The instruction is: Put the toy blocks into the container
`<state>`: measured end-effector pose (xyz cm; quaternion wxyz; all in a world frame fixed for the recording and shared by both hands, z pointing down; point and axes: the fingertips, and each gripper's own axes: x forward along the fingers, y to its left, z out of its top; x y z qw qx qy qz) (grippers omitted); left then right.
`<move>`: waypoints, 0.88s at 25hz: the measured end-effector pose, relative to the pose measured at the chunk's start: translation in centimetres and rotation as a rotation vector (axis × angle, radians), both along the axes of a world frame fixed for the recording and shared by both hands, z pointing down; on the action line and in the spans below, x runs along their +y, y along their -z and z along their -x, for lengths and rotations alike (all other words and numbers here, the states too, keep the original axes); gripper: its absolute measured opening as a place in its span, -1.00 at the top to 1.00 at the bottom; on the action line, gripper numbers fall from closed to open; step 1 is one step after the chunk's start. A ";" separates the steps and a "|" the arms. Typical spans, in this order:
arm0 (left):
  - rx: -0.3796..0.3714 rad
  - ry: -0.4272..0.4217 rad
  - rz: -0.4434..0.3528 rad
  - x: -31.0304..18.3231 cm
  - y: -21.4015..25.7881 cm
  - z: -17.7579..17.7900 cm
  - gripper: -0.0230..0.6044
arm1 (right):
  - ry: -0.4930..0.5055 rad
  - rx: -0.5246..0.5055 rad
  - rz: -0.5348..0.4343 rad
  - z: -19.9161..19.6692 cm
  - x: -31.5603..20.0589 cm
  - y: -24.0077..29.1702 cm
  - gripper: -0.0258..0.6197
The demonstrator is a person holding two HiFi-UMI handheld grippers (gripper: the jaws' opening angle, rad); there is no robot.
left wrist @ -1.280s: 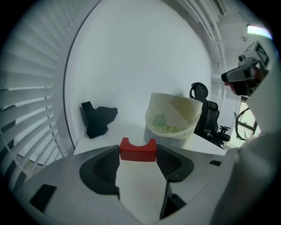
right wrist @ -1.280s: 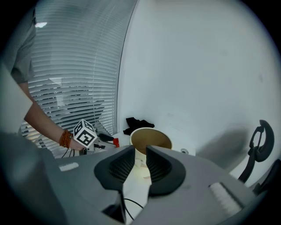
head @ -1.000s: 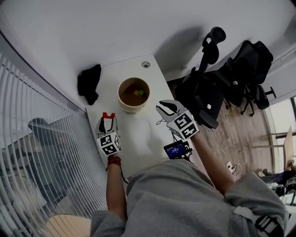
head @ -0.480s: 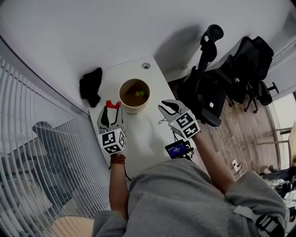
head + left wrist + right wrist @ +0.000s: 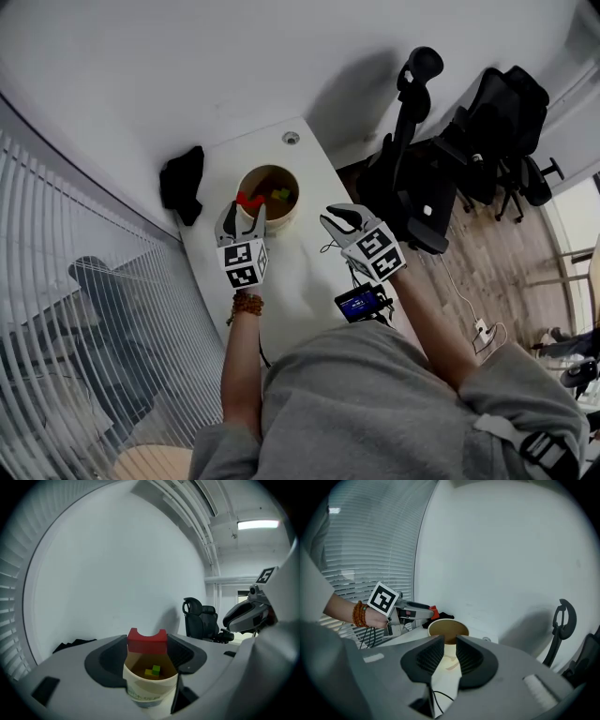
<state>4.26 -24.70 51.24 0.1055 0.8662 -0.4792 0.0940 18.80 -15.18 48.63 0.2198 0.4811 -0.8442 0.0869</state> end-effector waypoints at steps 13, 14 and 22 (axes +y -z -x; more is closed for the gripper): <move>-0.023 -0.043 -0.047 1.6 1.2 -0.9 0.07 | 0.011 -0.021 -0.040 0.8 -0.5 1.3 0.66; -0.017 -0.033 -0.055 1.9 1.6 -0.6 0.07 | 0.009 -0.014 -0.040 0.7 -0.4 1.3 0.69; 0.037 -0.032 -0.087 4.4 3.7 -1.1 0.11 | 0.000 -0.046 -0.241 1.5 -0.4 5.3 0.85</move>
